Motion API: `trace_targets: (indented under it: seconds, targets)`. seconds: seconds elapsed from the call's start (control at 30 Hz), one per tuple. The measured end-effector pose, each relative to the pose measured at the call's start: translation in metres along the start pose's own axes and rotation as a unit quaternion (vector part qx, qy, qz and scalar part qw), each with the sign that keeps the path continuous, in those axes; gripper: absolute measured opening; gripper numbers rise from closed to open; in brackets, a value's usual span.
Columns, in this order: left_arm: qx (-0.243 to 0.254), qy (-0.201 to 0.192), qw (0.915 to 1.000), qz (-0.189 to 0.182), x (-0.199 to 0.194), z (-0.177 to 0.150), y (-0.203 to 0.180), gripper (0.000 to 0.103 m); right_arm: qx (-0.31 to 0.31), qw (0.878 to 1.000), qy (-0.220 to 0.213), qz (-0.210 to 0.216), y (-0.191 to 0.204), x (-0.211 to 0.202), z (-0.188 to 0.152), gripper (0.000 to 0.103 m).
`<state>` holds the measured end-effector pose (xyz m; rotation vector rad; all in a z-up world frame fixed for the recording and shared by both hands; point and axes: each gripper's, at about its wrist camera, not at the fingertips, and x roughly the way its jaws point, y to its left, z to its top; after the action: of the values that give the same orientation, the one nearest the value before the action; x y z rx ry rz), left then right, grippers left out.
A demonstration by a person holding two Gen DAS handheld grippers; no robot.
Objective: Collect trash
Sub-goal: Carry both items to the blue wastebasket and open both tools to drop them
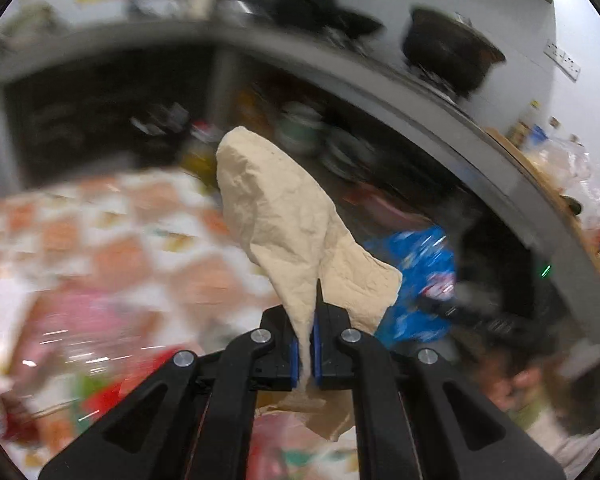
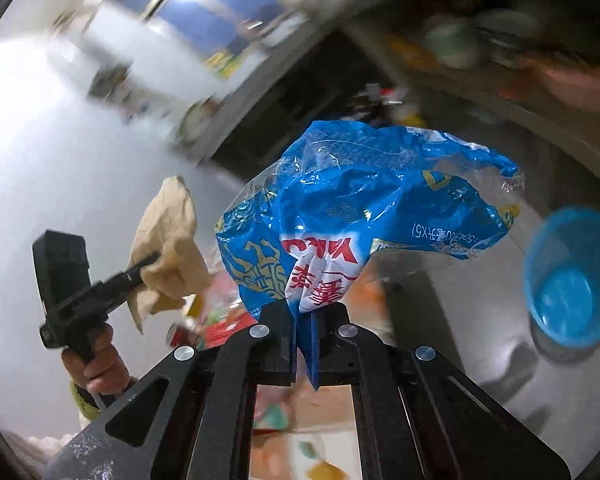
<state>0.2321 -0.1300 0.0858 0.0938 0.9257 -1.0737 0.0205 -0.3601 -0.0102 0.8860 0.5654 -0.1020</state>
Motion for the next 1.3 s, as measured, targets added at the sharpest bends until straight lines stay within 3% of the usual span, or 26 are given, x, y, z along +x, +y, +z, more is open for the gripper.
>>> trace_targets:
  seconds: [0.03,0.17,0.23,0.3,0.4,0.6,0.8,0.9,0.93,0.97,1.03,1.13,1.3]
  targets:
    - [-0.004,0.032,0.9991,-0.026,0.029,0.012,-0.012,0.005,0.027,1.0,-0.009,-0.004,-0.021,-0.008,-0.003,0.003]
    - [-0.003,0.147,0.9871,-0.063,0.134,0.033,-0.053,0.005,0.101,0.994,-0.019,-0.034,-0.09,-0.014,-0.02,0.003]
    - [-0.019,0.205,0.9756,-0.077,0.184,0.035,-0.065,0.005,0.137,0.989,-0.013,-0.048,-0.128,-0.007,-0.028,0.003]
    - [-0.055,0.279,0.9551,-0.083,0.25,0.032,-0.072,0.005,0.162,0.985,-0.003,-0.065,-0.158,0.004,-0.034,0.003]
    - [-0.097,0.347,0.93,-0.073,0.333,0.026,-0.076,0.005,0.193,0.977,0.014,-0.092,-0.201,0.024,-0.036,0.003]
    - [-0.123,0.418,0.9003,0.0,0.461,0.006,-0.08,0.005,0.222,0.962,0.04,-0.155,-0.27,0.051,-0.031,0.003]
    - [-0.117,0.438,0.891,0.032,0.534,-0.015,-0.084,0.005,0.223,0.95,0.073,-0.206,-0.313,0.08,-0.009,0.006]
    - [-0.119,0.438,0.89,0.047,0.554,-0.022,-0.079,0.012,0.211,0.946,0.086,-0.23,-0.326,0.092,-0.006,0.009]
    - [-0.124,0.438,0.8893,0.046,0.559,-0.023,-0.077,0.022,0.206,0.946,0.089,-0.233,-0.331,0.094,-0.007,0.015]
    - [-0.126,0.438,0.8892,0.044,0.564,-0.025,-0.079,0.034,0.202,0.945,0.095,-0.238,-0.335,0.098,-0.006,0.029]
    - [-0.117,0.439,0.8897,0.045,0.568,-0.025,-0.082,0.045,0.191,0.942,0.1,-0.258,-0.336,0.1,-0.005,0.04]
    - [-0.106,0.435,0.8933,0.04,0.566,-0.026,-0.09,0.053,0.185,0.937,0.104,-0.279,-0.343,0.105,-0.005,0.049]
    - [-0.102,0.429,0.8971,0.024,0.56,-0.02,-0.098,0.056,0.178,0.932,0.09,-0.304,-0.346,0.086,-0.009,0.057]
